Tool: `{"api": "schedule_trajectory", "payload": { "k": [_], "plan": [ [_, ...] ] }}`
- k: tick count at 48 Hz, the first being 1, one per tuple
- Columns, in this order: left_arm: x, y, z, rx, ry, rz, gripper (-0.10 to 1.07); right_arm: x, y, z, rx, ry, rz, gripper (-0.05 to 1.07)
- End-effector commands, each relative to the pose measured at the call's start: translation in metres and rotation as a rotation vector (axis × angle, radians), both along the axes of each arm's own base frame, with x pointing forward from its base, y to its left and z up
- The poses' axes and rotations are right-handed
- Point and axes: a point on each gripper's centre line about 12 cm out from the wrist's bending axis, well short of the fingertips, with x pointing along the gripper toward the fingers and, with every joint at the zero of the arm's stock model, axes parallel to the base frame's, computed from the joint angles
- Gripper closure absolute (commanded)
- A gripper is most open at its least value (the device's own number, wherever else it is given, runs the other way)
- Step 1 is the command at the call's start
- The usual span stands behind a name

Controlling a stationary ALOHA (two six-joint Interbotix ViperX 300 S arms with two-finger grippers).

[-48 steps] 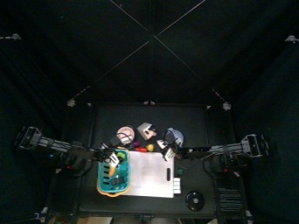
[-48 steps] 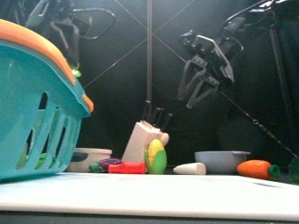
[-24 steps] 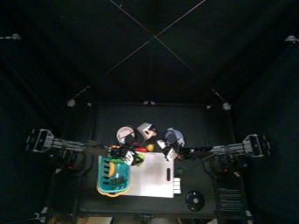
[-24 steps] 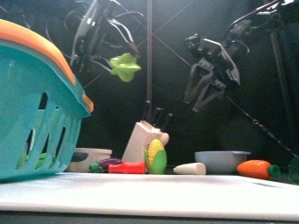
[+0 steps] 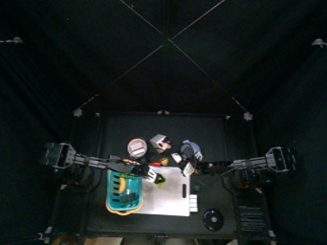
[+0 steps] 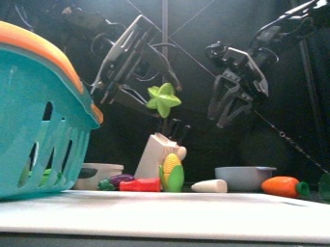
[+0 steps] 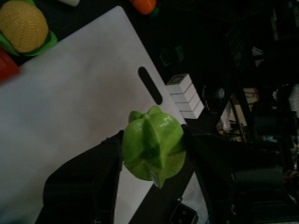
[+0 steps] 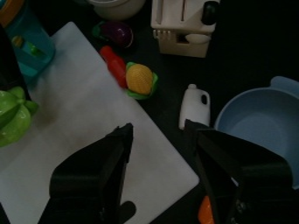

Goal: Place starfruit on cutting board

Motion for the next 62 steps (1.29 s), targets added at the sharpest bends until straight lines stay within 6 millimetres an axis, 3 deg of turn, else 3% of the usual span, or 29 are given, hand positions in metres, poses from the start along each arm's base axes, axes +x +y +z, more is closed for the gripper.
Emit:
{"api": "schedule_trajectory", "payload": {
  "k": [1, 17, 62],
  "plan": [
    [0.010, 0.005, 0.004, -0.012, -0.019, 0.020, 0.18, 0.001, 0.009, 0.005, 0.020, -0.018, 0.020, 0.17],
    [0.021, 0.009, -0.019, -0.023, 0.032, 0.038, 0.18, -0.001, 0.011, -0.001, 0.032, 0.002, 0.015, 0.17],
    [0.023, 0.014, -0.017, -0.013, 0.039, 0.044, 0.05, -0.001, 0.010, -0.002, 0.024, 0.006, 0.016, 0.17]
  ]
}}
